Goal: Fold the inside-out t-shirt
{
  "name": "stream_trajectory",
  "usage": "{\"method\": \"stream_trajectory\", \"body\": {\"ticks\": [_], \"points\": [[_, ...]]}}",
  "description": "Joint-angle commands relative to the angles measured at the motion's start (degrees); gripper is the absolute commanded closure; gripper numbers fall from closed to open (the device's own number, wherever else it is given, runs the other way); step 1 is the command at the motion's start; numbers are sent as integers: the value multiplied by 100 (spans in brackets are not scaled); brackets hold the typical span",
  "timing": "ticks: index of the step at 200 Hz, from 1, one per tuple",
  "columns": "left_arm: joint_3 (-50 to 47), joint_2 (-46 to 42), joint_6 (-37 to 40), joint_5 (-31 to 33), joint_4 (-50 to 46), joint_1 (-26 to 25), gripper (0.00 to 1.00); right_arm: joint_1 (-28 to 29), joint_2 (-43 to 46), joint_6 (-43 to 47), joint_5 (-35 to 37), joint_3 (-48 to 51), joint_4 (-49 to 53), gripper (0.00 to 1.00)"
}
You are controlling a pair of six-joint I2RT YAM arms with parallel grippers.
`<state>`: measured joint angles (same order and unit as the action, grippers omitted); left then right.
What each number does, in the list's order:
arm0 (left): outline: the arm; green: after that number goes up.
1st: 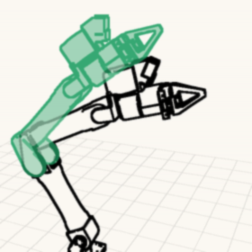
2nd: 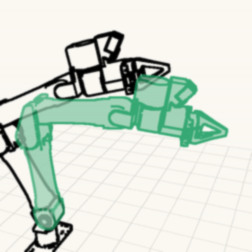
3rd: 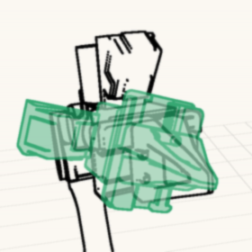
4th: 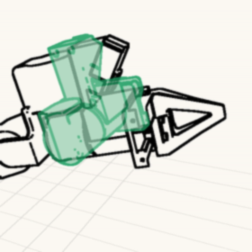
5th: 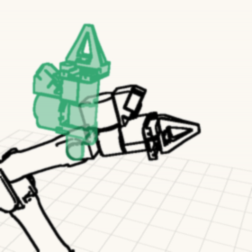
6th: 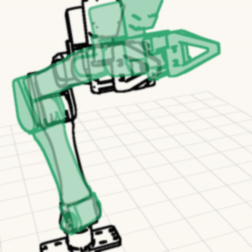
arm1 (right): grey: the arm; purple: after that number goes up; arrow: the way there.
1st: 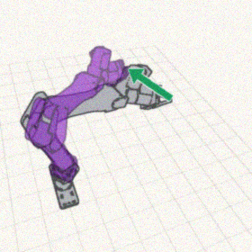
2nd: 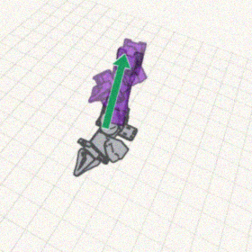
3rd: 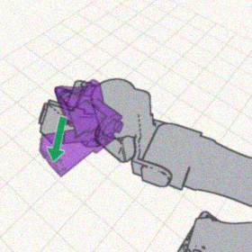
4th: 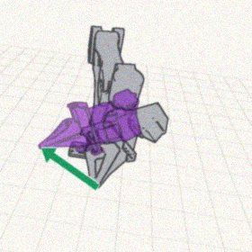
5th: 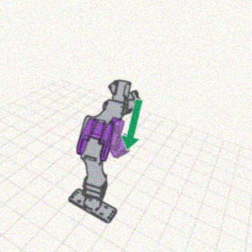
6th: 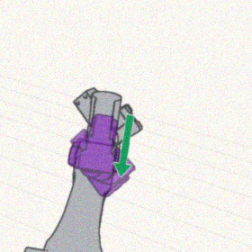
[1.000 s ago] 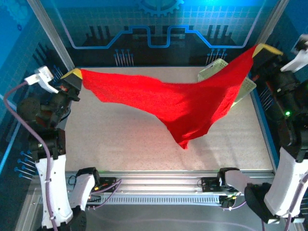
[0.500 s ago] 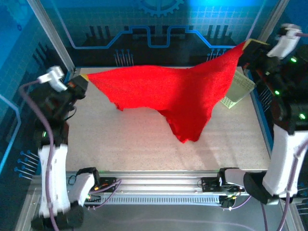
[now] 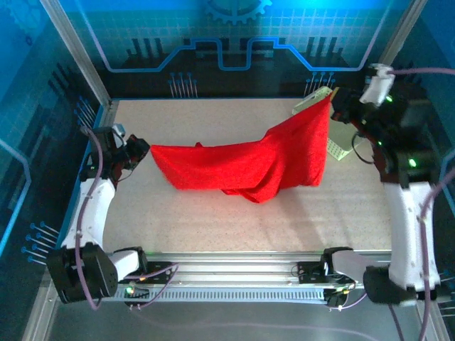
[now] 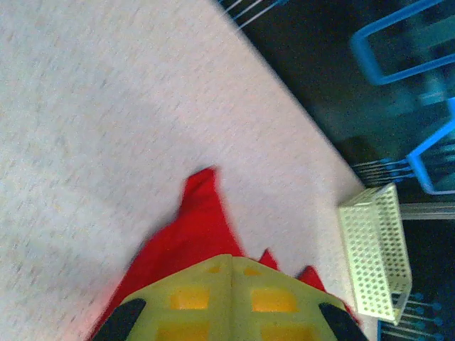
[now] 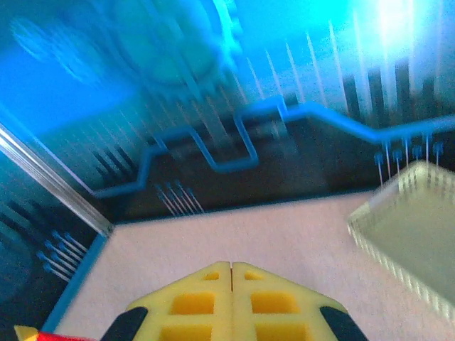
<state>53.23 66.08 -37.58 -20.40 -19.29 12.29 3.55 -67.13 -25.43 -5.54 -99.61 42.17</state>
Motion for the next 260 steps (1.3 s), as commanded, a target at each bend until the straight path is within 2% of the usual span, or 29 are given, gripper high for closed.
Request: {"method": "stream_trajectory", "body": {"ticks": [1, 26, 55, 83, 125, 167, 215, 236, 260], "points": [[963, -430, 17, -234, 12, -7, 100, 62, 54, 82, 199, -896, 89, 100], [1508, -1276, 166, -83, 260, -7, 100, 62, 86, 299, 572, -2039, 291, 100], [1233, -2349, 164, 442, 792, -8, 100, 61, 251, 494, 976, -2759, 331, 100], [1206, -2709, 273, 706, 699, -2, 100, 59, 500, 509, 984, -2722, 157, 100], [1595, -3169, 269, 730, 772, -3, 100, 59, 764, 496, 772, -2893, -33, 100], [1957, -3490, 253, 841, 603, -8, 100, 60, 696, 571, 690, -3810, 4, 100], [1987, -3417, 300, 1007, 496, -8, 100, 61, 325, 752, 796, -4169, -11, 100], [1788, -3070, 452, 1093, 286, -7, 100, 62, 163, 784, 808, -3694, -146, 100], [1485, -2138, 536, 956, -7, -8, 100, 62, -131, 838, 846, -2848, -343, 100]]}}
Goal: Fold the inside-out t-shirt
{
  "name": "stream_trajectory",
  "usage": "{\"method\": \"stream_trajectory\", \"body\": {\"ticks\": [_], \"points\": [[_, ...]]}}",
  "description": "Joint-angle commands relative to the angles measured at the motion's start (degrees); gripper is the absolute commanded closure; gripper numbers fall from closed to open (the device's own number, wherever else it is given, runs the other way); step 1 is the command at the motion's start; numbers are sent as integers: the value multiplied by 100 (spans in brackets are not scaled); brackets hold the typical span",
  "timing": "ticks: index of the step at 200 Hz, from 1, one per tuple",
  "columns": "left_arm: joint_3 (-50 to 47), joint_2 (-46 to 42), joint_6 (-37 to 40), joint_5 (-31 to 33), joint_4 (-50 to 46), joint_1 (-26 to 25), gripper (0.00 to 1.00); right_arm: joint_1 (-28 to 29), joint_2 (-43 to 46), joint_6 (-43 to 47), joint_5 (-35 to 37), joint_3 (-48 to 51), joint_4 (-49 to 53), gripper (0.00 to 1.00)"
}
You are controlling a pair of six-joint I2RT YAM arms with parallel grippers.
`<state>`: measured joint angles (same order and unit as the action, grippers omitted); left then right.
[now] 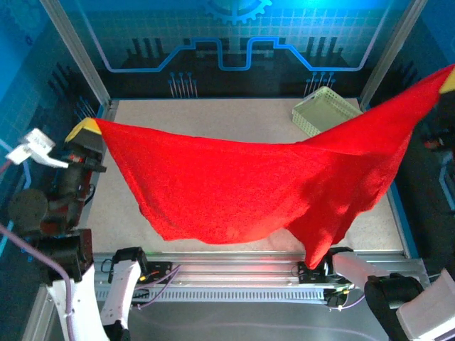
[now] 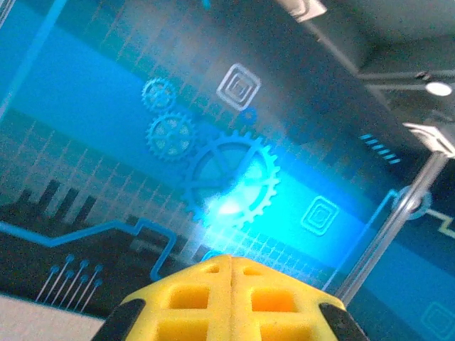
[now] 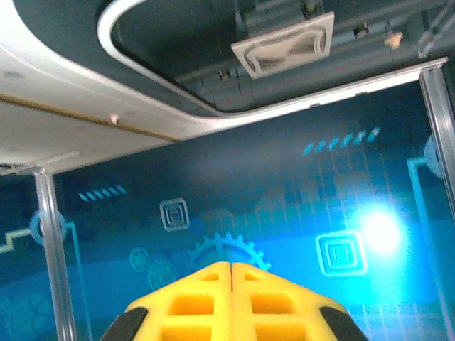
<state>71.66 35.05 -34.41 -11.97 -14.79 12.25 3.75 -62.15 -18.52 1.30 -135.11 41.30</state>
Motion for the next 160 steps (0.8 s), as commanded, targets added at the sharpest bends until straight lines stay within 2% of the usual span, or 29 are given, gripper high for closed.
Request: {"method": "stream_trajectory", "body": {"ticks": [1, 26, 47, 79, 95, 115, 137, 160], "points": [[-369, 989, 217, 101, -478, -8, 100, 41, -652, 147, 161, 730, -259, 100], [-588, 2101, 73, -276, -584, -12, 100, 39, -1028, -10, 131, 1522, -353, 100], [-589, 2626, -23, -502, -520, -12, 100, 41, -1140, -101, 83, 2191, -655, 100], [-1, 2949, 40, -715, -660, -3, 100, 43, -1446, -126, 1, 2017, -399, 100], [246, 2650, 114, -720, -634, -5, 100, 42, -1374, -103, 27, 1668, -254, 100], [100, 1833, 65, -596, -183, -11, 100, 33, -1102, -55, 86, 1189, -123, 100], [-324, 863, -29, -233, 427, -7, 100, 31, -699, 15, 204, 863, -147, 100], [-252, 350, 24, 71, 433, -12, 100, 33, -408, 102, 359, 526, -157, 100]]}}
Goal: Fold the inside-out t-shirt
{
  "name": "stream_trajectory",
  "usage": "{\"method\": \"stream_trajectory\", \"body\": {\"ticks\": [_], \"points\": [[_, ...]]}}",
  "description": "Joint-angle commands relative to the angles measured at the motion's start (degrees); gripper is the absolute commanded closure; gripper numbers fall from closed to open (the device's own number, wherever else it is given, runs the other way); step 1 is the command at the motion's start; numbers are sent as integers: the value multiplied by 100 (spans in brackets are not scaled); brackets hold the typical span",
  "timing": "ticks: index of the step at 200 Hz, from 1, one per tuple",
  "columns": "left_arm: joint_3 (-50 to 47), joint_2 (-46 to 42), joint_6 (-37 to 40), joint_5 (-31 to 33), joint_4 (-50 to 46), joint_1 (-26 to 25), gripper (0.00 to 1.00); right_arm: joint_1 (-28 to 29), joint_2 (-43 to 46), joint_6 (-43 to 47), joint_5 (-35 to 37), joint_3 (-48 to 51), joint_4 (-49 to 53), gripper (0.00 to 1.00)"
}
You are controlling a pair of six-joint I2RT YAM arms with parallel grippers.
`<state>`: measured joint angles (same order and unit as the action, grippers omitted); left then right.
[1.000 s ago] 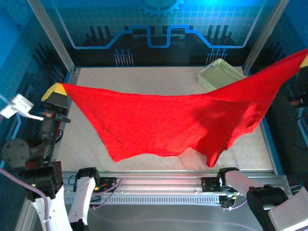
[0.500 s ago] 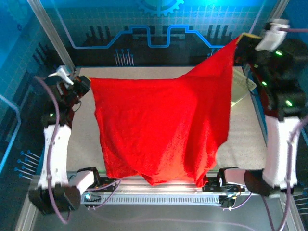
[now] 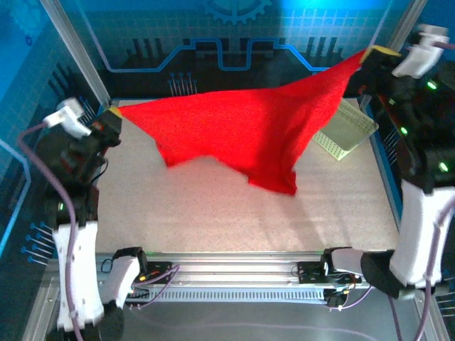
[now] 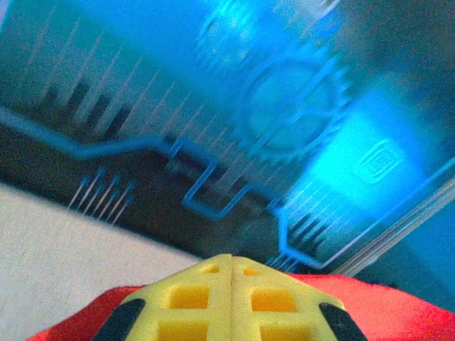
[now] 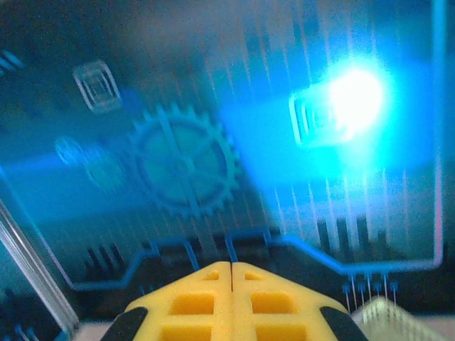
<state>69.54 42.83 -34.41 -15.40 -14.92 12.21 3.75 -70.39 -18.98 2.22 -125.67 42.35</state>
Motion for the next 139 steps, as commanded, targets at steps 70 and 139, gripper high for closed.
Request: {"method": "stream_trajectory", "body": {"ticks": [70, 139], "points": [[653, -944, 49, 525, 409, -7, 100, 38, 949, 189, 41, -1082, -455, 100], [-80, -229, -91, 335, 446, -8, 100, 38, -59, 414, -211, -896, -502, 100]]}}
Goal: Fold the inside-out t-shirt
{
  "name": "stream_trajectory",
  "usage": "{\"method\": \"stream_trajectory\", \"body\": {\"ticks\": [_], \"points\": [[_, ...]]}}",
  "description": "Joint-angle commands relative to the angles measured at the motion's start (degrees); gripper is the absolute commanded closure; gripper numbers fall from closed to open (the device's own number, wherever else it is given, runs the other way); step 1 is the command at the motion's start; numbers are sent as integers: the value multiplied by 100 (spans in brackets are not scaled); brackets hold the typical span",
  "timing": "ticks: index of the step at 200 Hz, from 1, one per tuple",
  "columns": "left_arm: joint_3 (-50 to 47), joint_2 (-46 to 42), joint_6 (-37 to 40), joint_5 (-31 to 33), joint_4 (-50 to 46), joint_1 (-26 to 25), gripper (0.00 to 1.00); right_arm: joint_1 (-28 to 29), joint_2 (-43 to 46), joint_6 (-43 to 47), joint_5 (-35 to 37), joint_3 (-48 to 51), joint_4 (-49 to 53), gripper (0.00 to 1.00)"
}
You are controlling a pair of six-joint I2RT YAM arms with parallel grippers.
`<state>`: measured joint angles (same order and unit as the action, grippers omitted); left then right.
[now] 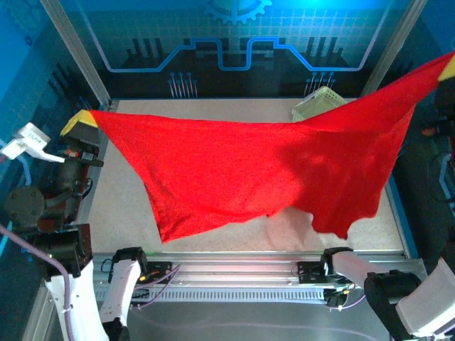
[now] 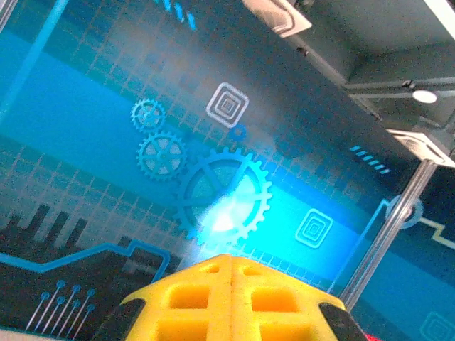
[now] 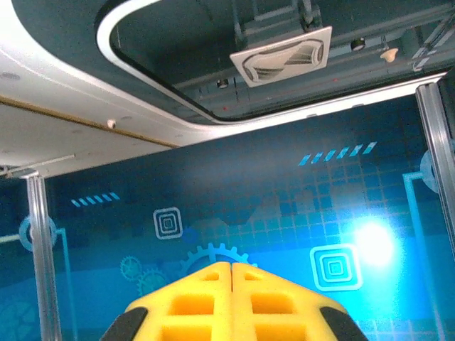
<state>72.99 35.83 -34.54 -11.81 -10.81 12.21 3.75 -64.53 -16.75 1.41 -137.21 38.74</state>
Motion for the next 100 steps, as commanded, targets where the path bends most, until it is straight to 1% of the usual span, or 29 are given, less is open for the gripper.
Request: {"method": "stream_trajectory", "body": {"ticks": [1, 23, 35, 61, 81, 100], "points": [[-448, 491, -87, -19, 44, -8, 100, 34, -660, 191, -135, 283, -131, 100], [-1008, 909, -125, 113, 195, -6, 100, 31, -1082, 89, -347, 978, -199, 100], [-1293, 1211, -159, 149, 342, -6, 100, 53, -1225, 28, -490, 1579, -461, 100], [-1726, 2041, -303, 202, 685, -17, 100, 133, -1675, -27, -423, 2725, -1125, 100], [-1832, 2873, -338, 192, 992, -42, 100, 222, -2274, 35, -346, 3055, -1398, 100], [-1671, 3711, -355, 168, 1077, -61, 100, 319, -3053, 68, -240, 2997, -1467, 100]]}}
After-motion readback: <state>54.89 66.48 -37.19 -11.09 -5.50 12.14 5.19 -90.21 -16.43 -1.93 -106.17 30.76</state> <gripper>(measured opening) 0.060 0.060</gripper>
